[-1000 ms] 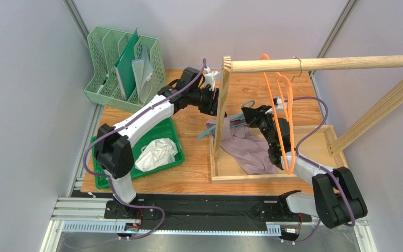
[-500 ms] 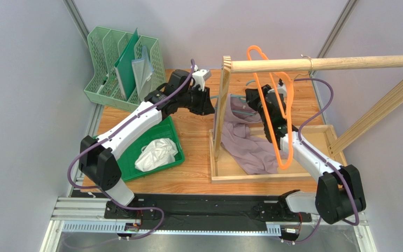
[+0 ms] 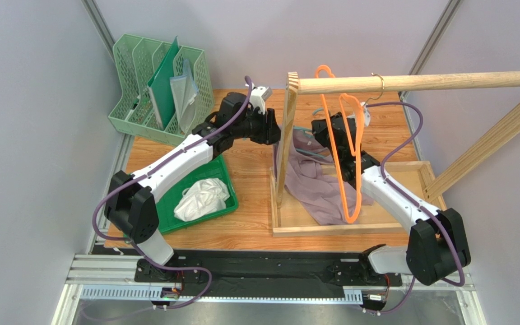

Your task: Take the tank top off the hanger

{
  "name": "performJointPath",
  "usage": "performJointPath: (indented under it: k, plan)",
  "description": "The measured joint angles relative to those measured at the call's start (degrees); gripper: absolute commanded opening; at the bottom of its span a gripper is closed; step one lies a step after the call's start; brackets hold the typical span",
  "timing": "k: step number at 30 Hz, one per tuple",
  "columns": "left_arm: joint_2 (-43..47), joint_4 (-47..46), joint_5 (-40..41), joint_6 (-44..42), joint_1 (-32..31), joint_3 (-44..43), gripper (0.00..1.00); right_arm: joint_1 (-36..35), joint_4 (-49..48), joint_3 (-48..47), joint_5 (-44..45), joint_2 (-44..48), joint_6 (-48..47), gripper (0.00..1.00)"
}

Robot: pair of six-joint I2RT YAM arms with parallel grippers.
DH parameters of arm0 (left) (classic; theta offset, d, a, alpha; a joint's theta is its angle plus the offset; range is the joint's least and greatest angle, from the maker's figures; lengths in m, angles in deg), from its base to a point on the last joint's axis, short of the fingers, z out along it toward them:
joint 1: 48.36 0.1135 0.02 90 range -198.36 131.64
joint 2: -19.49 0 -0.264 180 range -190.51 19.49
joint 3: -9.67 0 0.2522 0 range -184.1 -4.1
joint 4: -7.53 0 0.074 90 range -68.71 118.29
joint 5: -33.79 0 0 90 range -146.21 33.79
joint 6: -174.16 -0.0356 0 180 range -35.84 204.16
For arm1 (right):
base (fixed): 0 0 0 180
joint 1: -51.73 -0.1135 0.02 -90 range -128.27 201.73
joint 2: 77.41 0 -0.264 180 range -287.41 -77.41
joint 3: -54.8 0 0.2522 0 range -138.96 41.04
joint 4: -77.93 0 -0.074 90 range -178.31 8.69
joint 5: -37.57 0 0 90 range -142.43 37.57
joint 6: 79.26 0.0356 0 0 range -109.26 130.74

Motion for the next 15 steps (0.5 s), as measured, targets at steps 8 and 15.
performJointPath:
  k: [8,15]
  plan:
    - [-4.4,-4.5,2.1,3.2,-0.4,0.0,0.49,0.0,0.1,0.7,1.0,0.0,0.5,0.00]
    - [-6.9,-8.5,-0.3,5.9,-0.9,-0.2,0.42,0.0,-0.1,1.1,1.4,0.0,1.0,0.00]
